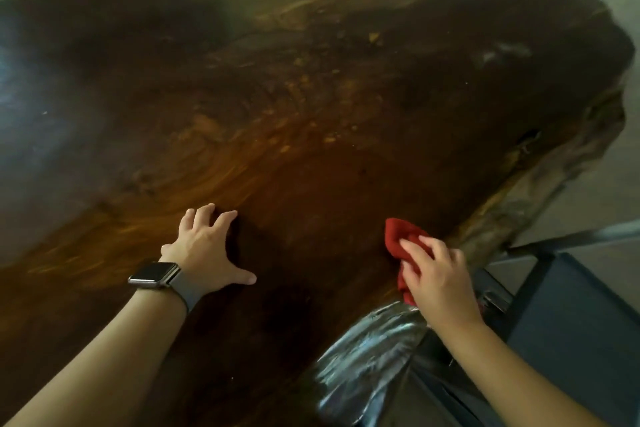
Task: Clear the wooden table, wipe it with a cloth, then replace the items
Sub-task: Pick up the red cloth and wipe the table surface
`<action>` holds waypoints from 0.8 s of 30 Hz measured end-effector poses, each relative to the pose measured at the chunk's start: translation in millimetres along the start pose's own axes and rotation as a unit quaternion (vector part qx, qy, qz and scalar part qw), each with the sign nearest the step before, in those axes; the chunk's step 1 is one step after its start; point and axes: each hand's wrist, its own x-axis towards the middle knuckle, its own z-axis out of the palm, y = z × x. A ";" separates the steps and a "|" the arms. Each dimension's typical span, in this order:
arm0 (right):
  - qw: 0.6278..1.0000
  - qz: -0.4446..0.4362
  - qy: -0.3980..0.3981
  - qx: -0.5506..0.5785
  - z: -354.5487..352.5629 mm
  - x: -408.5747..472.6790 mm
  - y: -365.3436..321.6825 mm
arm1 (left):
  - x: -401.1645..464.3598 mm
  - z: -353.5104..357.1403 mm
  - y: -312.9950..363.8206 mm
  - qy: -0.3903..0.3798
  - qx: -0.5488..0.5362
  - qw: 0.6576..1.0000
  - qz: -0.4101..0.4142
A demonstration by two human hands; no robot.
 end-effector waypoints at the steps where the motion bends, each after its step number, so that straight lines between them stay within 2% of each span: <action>1: 1.000 0.017 -0.005 0.024 -0.5 -7.7 9.2 | -1.4 -0.6 -1.0 0.003 0.002 1.000 0.000; 4: 0.993 0.070 -0.010 0.093 -6.9 -18.6 24.2 | -7.1 0.2 -5.0 0.017 -0.002 1.000 0.005; 7: 0.992 0.053 0.013 0.116 -16.1 -1.5 9.1 | -18.3 1.2 -22.5 0.044 -0.022 0.999 -0.005; 11: 0.994 0.016 0.044 0.100 -19.4 60.3 -35.2 | -38.6 1.7 -63.9 0.060 -0.042 0.997 -0.035; 16: 0.993 0.099 0.020 0.057 -13.0 134.1 -118.6 | -65.6 4.7 -120.5 0.080 -0.059 0.992 -0.078; 19: 0.986 0.066 0.033 0.151 -13.0 163.4 -167.3 | -80.3 10.4 -146.6 0.102 -0.068 0.987 -0.103; 22: 0.943 0.020 0.022 0.331 -21.9 183.1 -205.2 | -88.8 14.9 -165.7 0.103 -0.079 0.985 -0.115; 24: 0.922 0.004 0.018 0.388 -25.6 186.6 -213.9 | -90.5 16.5 -172.4 0.100 -0.086 0.985 -0.114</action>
